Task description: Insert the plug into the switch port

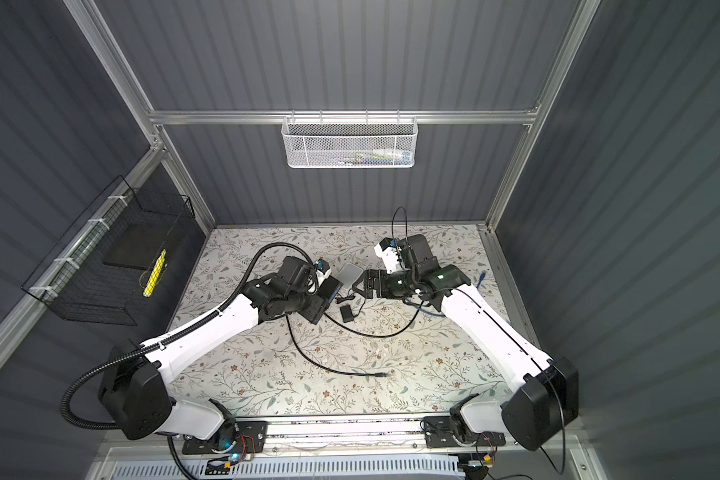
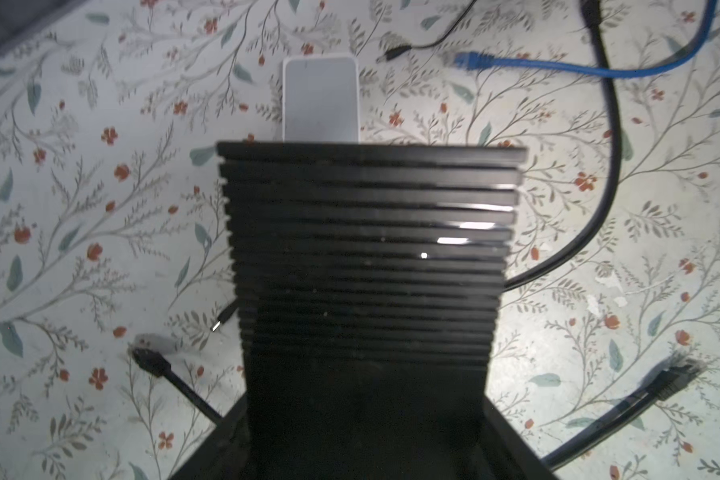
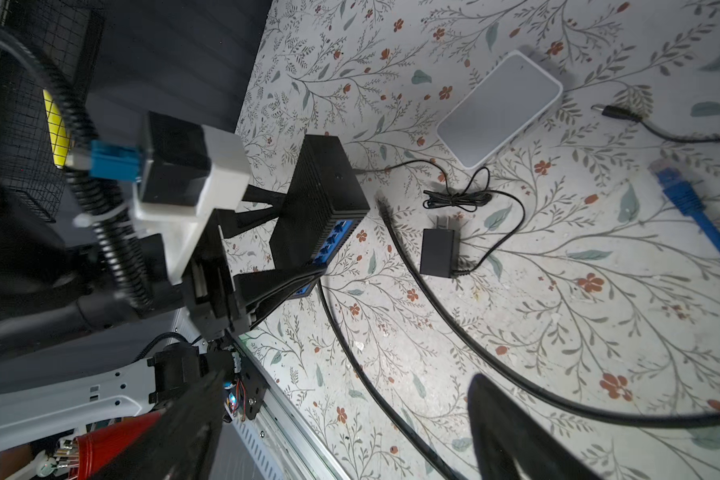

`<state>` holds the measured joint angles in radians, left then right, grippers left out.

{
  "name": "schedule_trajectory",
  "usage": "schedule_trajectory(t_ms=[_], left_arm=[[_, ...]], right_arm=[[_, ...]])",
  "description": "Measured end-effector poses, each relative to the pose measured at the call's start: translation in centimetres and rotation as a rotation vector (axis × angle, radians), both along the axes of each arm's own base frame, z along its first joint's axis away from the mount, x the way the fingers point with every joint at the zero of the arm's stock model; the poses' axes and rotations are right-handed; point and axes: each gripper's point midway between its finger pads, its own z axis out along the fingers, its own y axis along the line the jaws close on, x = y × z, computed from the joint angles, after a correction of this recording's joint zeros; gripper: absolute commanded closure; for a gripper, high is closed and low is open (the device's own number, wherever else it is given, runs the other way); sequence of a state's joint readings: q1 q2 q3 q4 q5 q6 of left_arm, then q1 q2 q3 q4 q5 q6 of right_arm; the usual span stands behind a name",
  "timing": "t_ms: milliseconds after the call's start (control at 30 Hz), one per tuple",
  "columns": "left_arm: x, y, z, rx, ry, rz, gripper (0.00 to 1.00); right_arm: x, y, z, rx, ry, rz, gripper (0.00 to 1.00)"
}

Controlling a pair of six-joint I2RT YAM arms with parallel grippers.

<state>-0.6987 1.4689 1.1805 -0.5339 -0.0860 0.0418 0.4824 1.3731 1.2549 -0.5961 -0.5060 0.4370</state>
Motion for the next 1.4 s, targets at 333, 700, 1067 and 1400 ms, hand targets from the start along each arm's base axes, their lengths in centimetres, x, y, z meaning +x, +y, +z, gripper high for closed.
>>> schedule_trajectory(t_ms=[333,700,1067,1400], left_arm=[[-1.4,-3.7,0.5,0.061,-0.073,-0.143,0.63],[-1.6,-4.4,0.4,0.080,-0.093,-0.160,0.63],[-2.0,-4.8,1.5,0.050,-0.114,-0.172,0.63],[-2.3,-4.8,3.3,0.004,-0.141,-0.176,0.63]], right_arm=[[1.4,0.9,-0.9,0.002,0.050,0.049,0.22],[2.7,0.9,-2.6,-0.017,0.089,0.061,0.26],[2.9,1.4,-2.3,0.040,0.068,0.095,0.31],[2.4,2.2,-3.0,0.102,0.063,0.142,0.33]])
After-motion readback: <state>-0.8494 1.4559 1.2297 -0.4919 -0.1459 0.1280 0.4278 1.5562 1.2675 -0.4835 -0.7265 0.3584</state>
